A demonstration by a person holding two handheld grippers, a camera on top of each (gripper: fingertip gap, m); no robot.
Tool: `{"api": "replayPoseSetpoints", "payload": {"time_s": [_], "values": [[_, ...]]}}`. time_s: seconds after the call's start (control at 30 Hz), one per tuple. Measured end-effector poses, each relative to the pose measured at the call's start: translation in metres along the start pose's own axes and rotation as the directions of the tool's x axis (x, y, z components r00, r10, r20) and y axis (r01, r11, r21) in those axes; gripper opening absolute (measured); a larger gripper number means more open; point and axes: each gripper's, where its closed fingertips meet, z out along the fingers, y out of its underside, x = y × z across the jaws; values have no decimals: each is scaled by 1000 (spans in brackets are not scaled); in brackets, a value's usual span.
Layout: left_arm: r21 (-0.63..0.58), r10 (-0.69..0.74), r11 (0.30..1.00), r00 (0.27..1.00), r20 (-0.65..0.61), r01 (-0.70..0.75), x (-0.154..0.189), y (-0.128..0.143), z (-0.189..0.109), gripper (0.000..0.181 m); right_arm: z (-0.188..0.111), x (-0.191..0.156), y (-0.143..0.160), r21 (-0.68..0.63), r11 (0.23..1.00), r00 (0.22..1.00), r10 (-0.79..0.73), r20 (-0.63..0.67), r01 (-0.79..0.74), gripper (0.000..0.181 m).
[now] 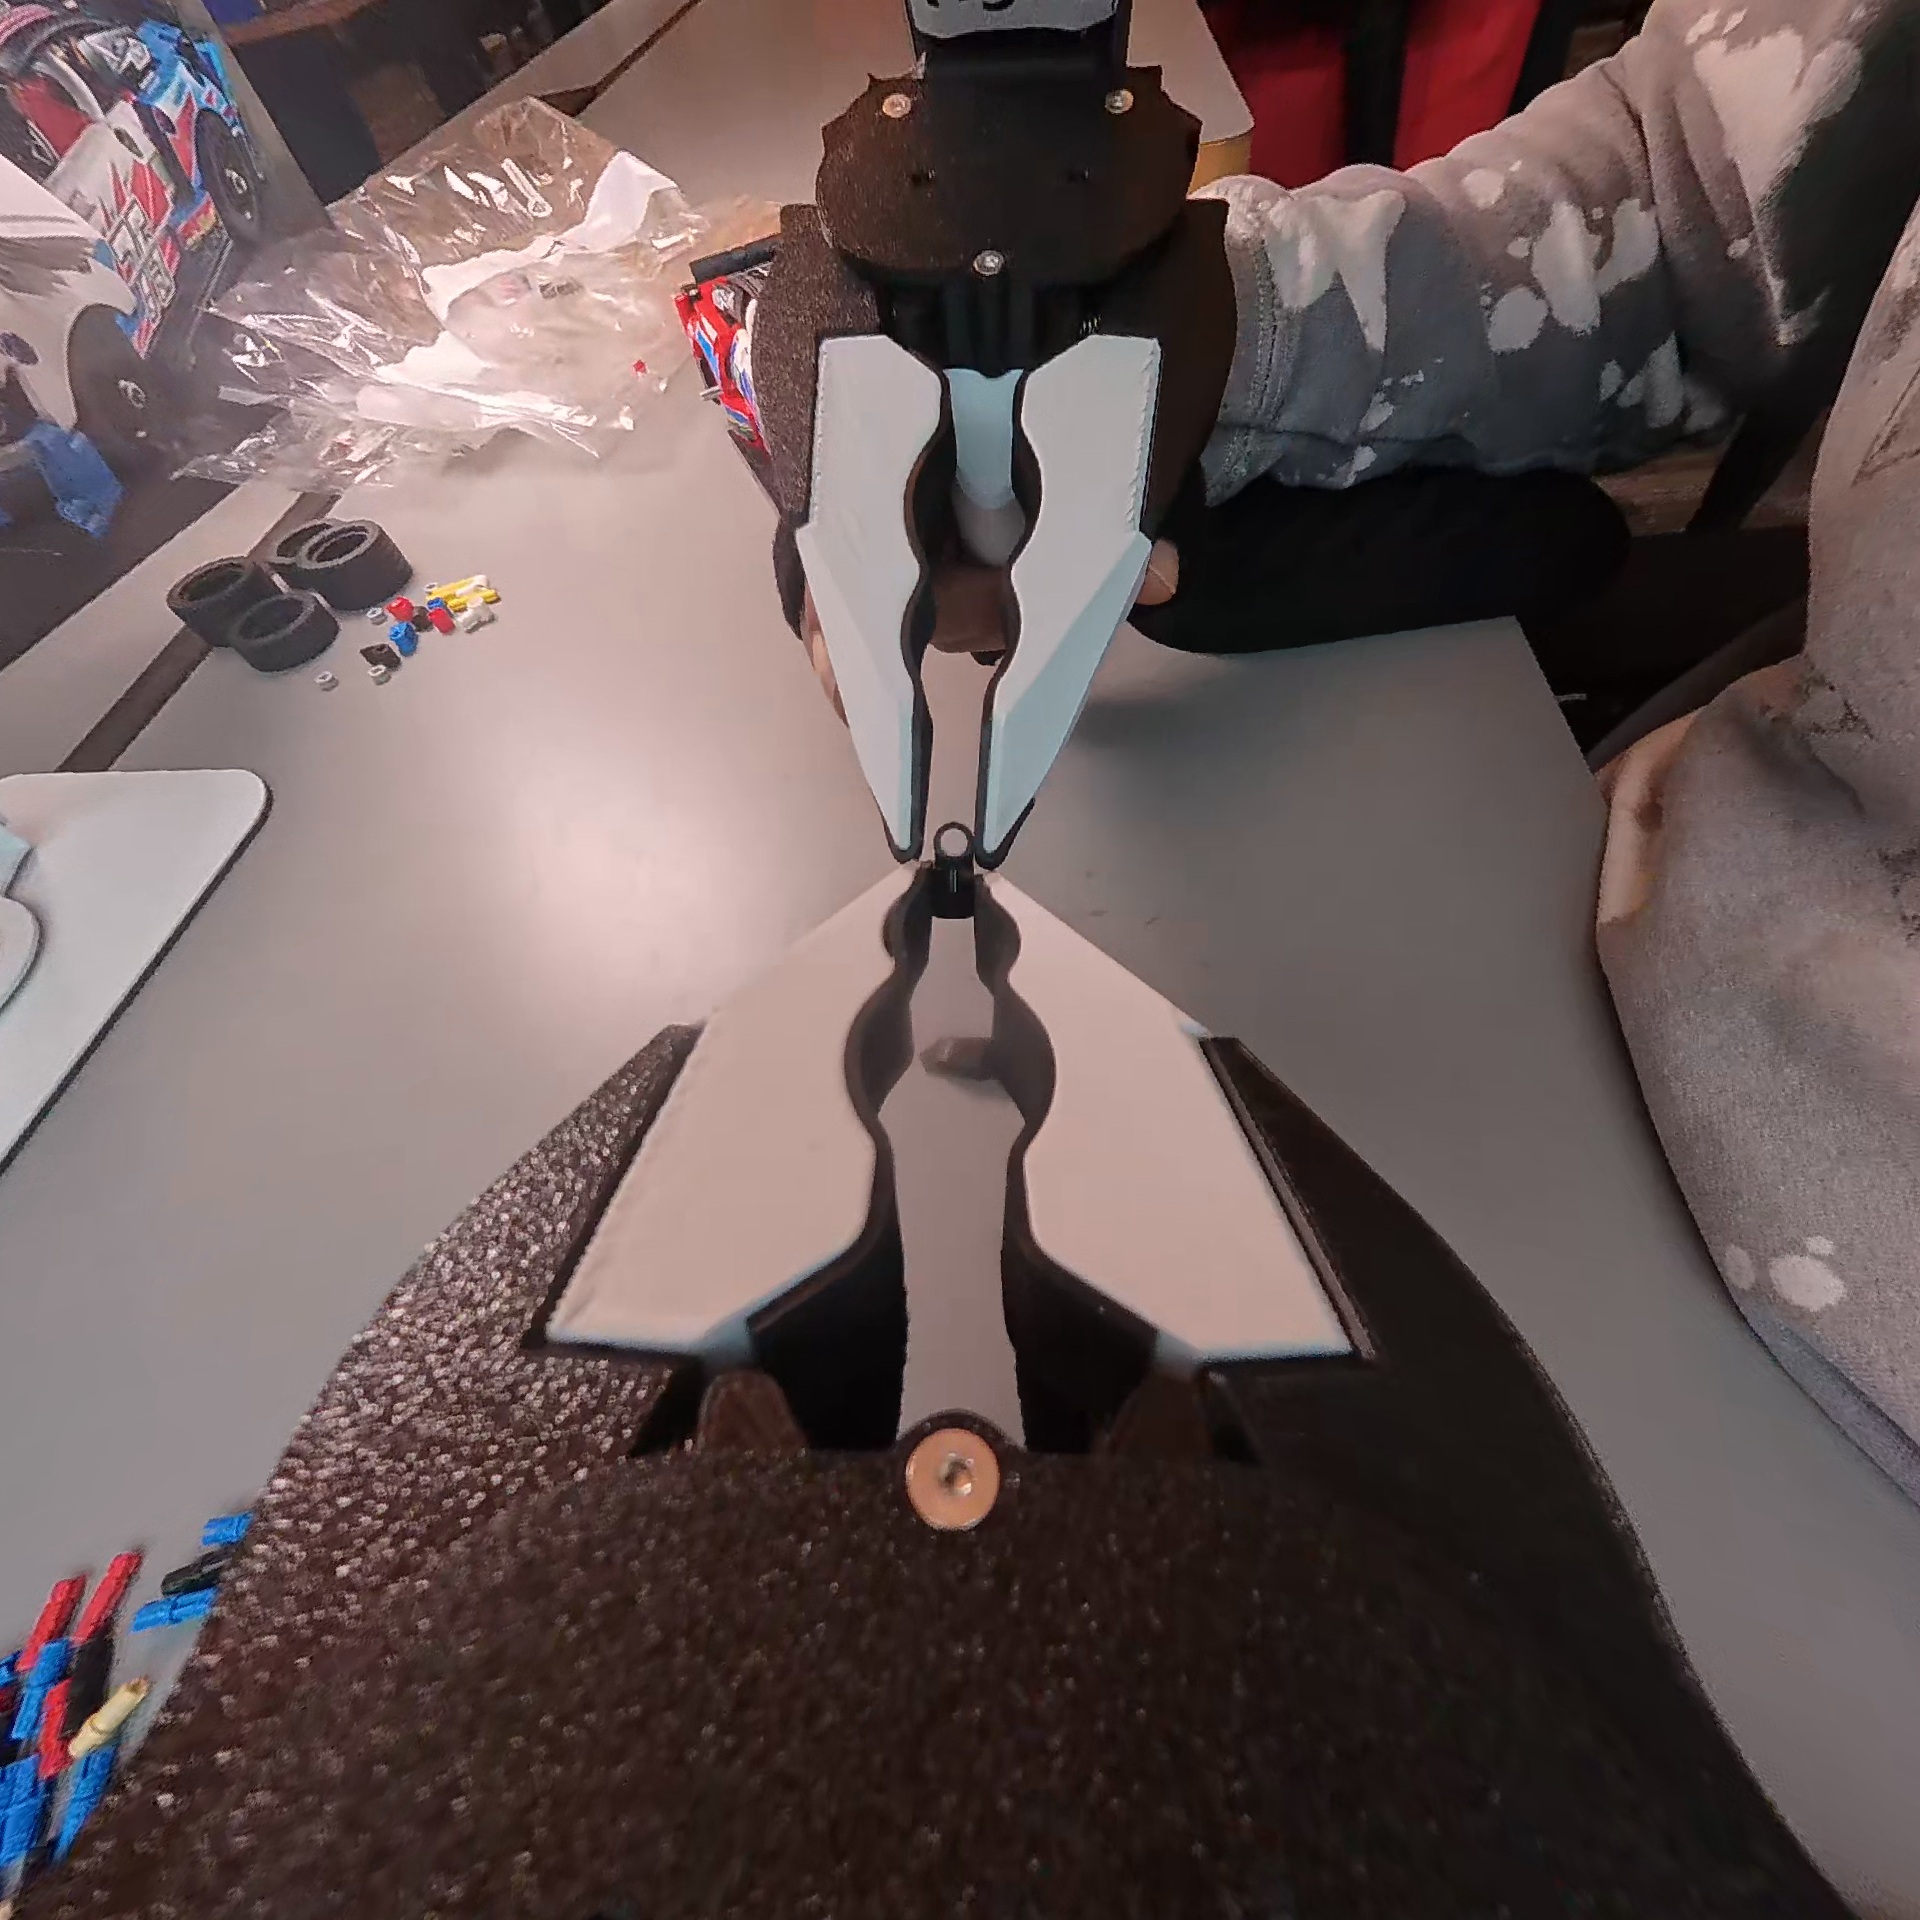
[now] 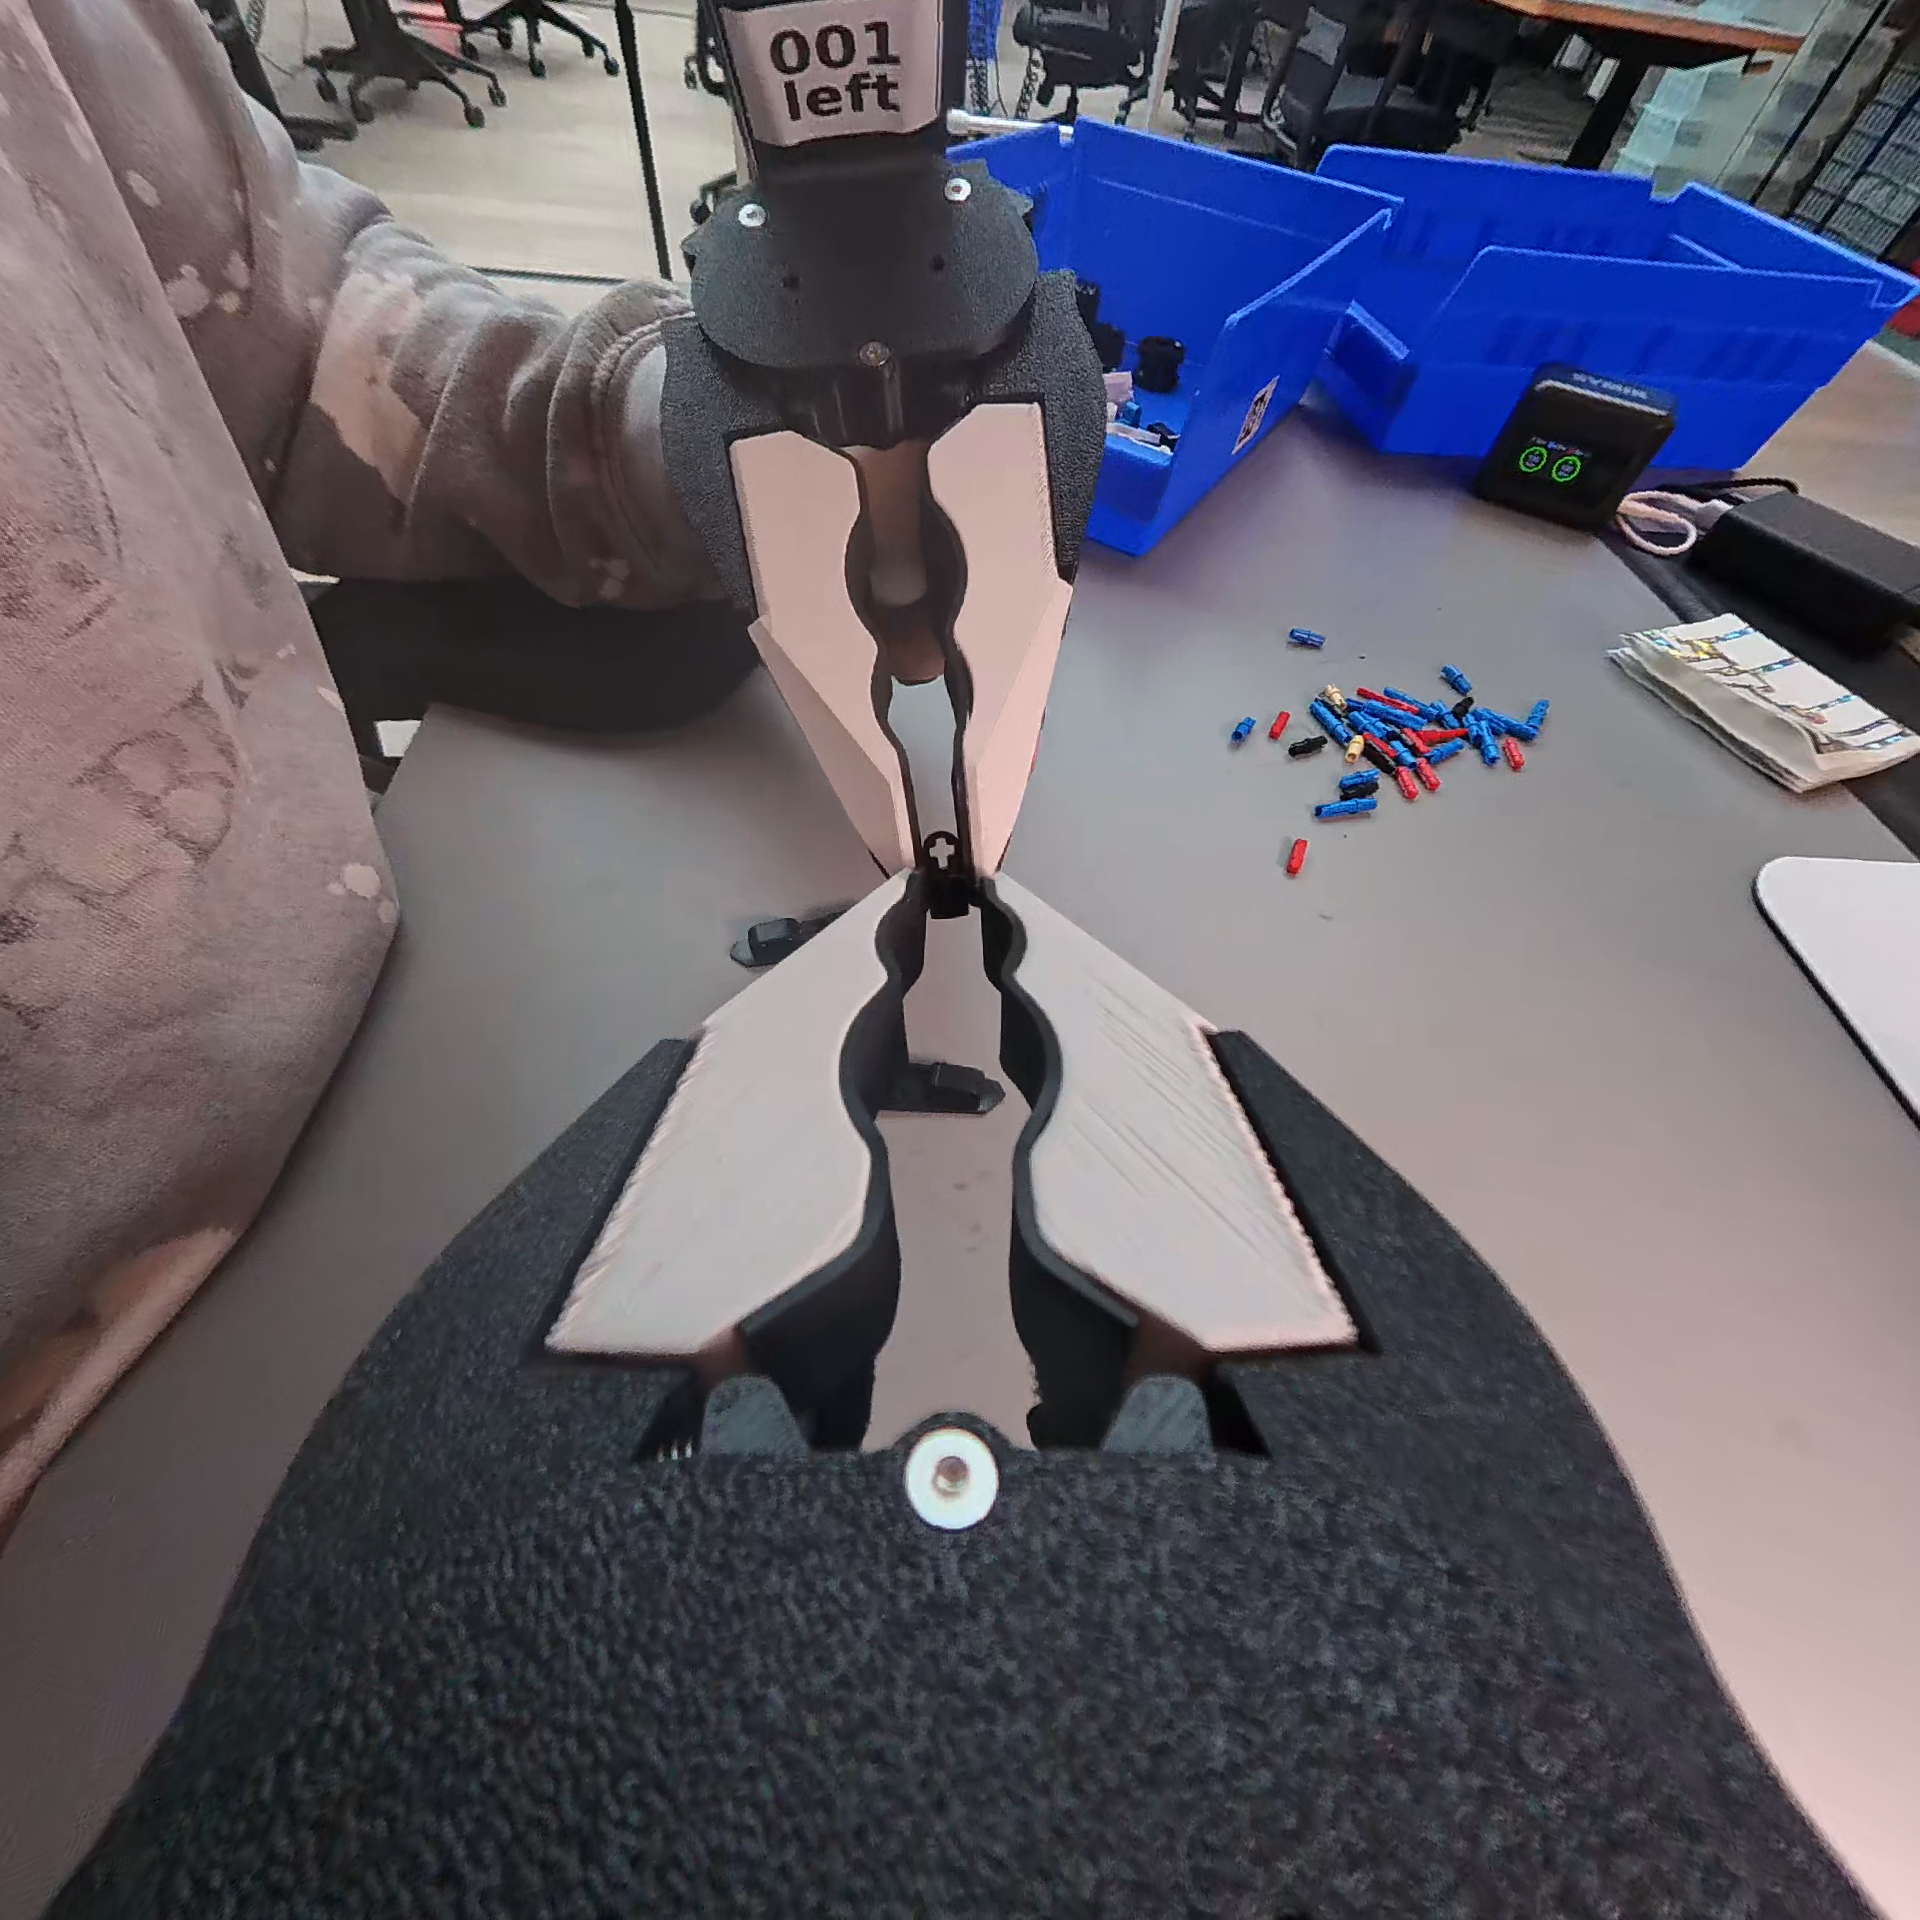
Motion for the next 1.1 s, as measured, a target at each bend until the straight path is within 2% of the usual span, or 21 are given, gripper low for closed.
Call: {"api": "replayPoseSetpoints", "payload": {"time_s": [0.4,0.67,0.9,1.1], "values": [[79,-93,992,996,-6,94,-7,-8,0,6,-8,6,-1,48,998,999,46,-9,-46,5],[89,-63,994,997,-52,67,3,-9,-1,5,-5,-4,3,30,998,998,46,34,-47,6],[101,-126,986,987,-96,135,4,-12,-4,5,-9,-6,-5,105,991,994,76,83,-85,4],[74,-149,985,982,-117,158,6,-13,0,5,-16,-6,-4,103,990,991,89,104,-99,3]]}}
